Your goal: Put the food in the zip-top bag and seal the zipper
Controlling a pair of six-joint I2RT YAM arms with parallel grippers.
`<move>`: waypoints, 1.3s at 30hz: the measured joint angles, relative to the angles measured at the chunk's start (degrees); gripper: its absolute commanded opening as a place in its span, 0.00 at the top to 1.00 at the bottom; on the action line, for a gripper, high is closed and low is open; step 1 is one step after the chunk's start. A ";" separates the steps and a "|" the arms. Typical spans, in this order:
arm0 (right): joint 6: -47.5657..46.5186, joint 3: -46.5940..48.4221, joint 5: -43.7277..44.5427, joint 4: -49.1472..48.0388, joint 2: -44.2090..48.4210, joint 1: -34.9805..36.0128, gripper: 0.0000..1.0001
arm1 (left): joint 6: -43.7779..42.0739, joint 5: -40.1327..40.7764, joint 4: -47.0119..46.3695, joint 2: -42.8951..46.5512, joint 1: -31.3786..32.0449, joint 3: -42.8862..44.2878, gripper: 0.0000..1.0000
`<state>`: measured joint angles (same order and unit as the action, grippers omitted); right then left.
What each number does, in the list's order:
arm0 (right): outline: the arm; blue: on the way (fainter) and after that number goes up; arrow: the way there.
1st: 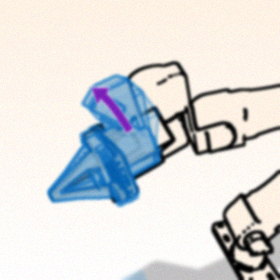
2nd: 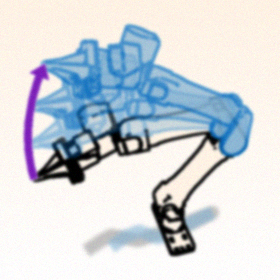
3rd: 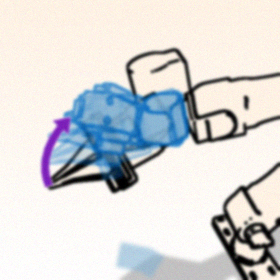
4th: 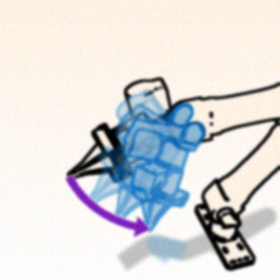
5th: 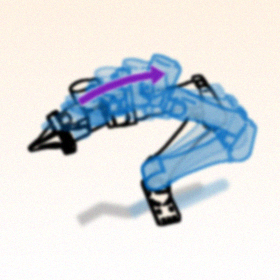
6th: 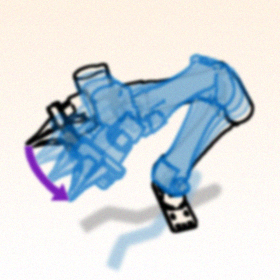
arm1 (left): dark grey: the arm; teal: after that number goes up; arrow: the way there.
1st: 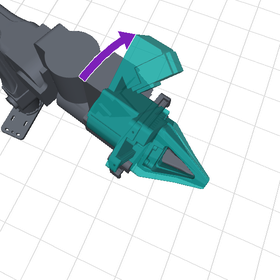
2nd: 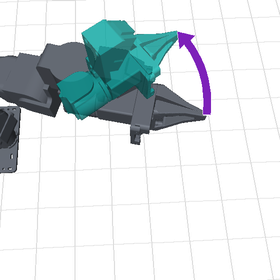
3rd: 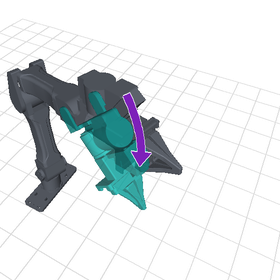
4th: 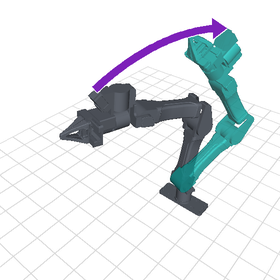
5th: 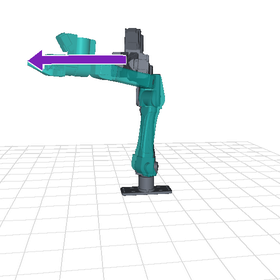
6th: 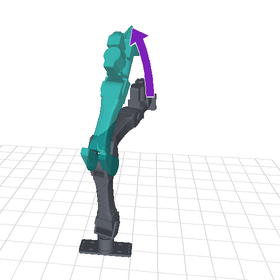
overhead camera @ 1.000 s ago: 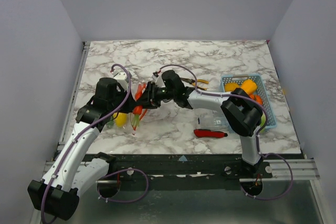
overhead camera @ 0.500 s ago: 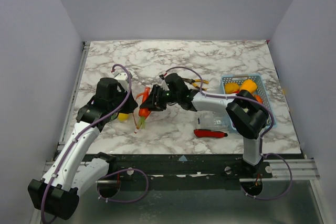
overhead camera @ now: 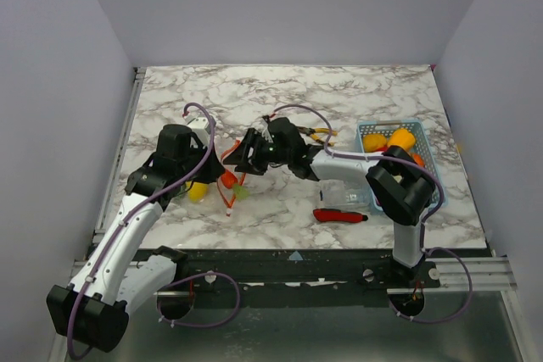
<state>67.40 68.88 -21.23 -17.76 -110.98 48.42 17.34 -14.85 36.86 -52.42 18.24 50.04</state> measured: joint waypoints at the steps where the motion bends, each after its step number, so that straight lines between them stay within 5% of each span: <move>1: -0.50 0.35 0.13 0.37 0.00 0.11 0.38 | 0.00 0.00 0.02 -0.02 0.00 0.00 1.00; 27: -29.70 4.52 17.27 21.29 2.05 12.46 0.45 | 0.02 0.02 0.09 -0.04 0.00 0.00 1.00; 39: -32.68 0.31 32.57 12.20 0.52 16.33 1.00 | -0.20 0.72 0.57 -0.39 -0.11 0.00 1.00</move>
<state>34.72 69.19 11.33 -5.56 -110.45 64.75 17.15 -14.13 37.43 -52.82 18.13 50.04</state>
